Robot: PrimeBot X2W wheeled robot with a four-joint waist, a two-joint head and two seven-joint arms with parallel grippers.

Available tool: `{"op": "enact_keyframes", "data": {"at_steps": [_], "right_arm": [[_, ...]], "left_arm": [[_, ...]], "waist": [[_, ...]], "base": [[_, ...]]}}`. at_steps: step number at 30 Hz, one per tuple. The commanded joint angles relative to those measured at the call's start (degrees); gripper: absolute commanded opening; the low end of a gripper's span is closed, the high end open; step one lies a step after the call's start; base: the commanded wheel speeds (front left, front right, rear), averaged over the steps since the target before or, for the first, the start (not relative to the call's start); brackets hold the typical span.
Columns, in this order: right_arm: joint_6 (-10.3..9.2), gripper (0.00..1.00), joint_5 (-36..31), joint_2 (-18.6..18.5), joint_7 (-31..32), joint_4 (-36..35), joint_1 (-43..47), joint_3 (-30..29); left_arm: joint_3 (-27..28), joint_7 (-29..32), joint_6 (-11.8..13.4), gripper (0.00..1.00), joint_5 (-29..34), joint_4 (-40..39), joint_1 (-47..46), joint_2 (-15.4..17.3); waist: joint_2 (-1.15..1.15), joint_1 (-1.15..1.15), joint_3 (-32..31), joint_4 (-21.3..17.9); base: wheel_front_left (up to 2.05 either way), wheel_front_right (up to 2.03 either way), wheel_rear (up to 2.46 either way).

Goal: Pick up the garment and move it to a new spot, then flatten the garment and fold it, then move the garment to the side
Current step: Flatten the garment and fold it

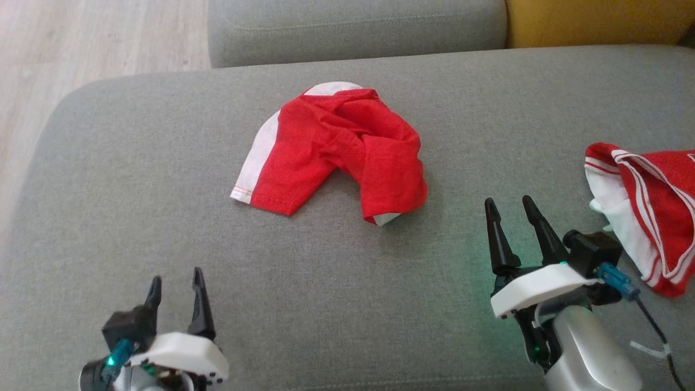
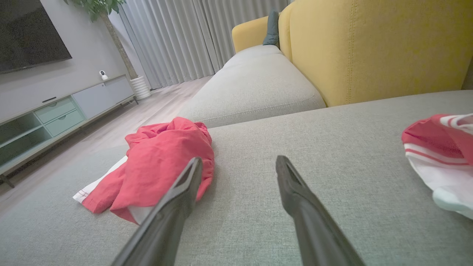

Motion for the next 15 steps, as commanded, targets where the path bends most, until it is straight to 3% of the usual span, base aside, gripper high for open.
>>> {"op": "enact_keyframes", "data": {"at_steps": [1, 8, 15], "right_arm": [[0.37, 1.00, -0.5, 0.5, -0.4, -1.7, -2.0, 1.3], [0.37, 1.00, -0.3, 0.5, -0.4, -3.1, -3.7, 2.1], [0.37, 1.00, 0.2, 0.5, -0.4, -5.2, -7.4, 3.8]], "left_arm": [[1.2, -0.3, -0.3, 1.00, -1.0, -2.2, -3.7, 0.2], [-1.2, -0.3, -2.3, 1.00, -5.8, -2.3, -10.7, 0.1], [-2.4, -0.3, -3.1, 1.00, -8.7, 4.7, -21.9, 0.1]], "waist": [[0.00, 0.00, 0.9, -0.4], [0.00, 0.00, 4.7, -1.6], [0.00, 0.00, 10.4, -4.6]], "base": [[0.00, 0.00, 0.00], [0.00, 0.00, 0.00], [0.00, 0.00, 0.00]]}}
